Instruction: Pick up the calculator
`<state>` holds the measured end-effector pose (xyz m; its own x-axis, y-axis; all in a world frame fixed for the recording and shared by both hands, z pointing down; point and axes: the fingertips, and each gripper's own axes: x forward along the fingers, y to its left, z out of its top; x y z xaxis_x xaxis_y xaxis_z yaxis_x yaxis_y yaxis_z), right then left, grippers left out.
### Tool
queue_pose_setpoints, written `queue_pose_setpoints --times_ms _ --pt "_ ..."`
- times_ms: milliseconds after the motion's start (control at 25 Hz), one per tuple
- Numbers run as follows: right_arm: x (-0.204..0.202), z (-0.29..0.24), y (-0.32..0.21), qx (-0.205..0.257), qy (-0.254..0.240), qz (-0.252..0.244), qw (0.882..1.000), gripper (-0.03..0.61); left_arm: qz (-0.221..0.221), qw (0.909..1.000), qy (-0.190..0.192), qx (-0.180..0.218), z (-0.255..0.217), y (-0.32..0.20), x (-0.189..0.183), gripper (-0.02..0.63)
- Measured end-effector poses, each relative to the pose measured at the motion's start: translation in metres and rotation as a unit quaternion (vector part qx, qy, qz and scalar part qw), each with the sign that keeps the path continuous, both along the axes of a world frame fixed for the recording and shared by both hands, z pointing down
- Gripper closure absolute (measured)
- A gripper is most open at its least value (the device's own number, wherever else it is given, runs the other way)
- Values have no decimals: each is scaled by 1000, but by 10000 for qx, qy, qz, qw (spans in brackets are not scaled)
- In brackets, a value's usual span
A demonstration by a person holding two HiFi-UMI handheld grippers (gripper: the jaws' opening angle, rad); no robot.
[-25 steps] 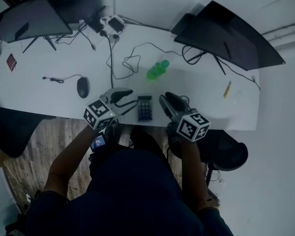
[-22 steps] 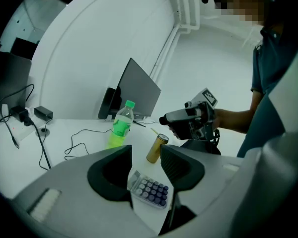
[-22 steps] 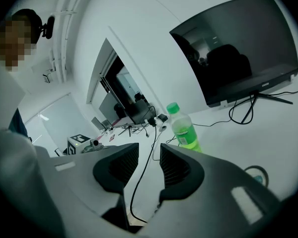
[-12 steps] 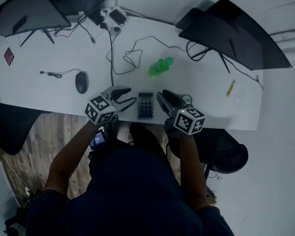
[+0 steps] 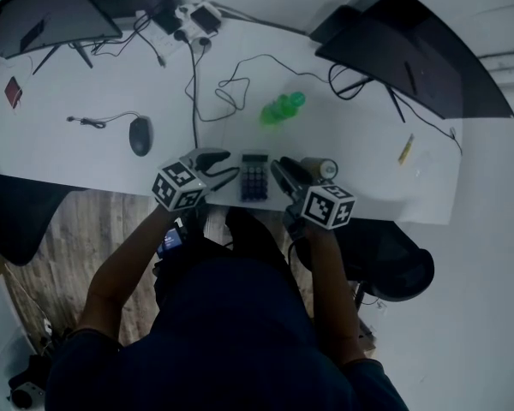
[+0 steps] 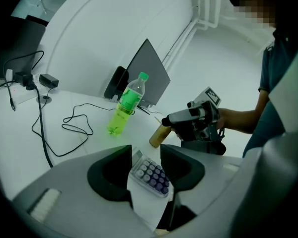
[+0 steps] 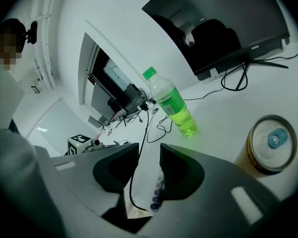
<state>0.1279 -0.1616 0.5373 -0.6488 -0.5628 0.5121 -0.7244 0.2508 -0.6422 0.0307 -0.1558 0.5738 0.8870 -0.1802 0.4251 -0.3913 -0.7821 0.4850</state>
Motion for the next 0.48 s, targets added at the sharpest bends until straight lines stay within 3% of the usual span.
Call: queue_pose_setpoints --times_ms 480 --pt "0 27 12 -340 -391 64 9986 463 -46 9995 -21 -300 23 16 15 440"
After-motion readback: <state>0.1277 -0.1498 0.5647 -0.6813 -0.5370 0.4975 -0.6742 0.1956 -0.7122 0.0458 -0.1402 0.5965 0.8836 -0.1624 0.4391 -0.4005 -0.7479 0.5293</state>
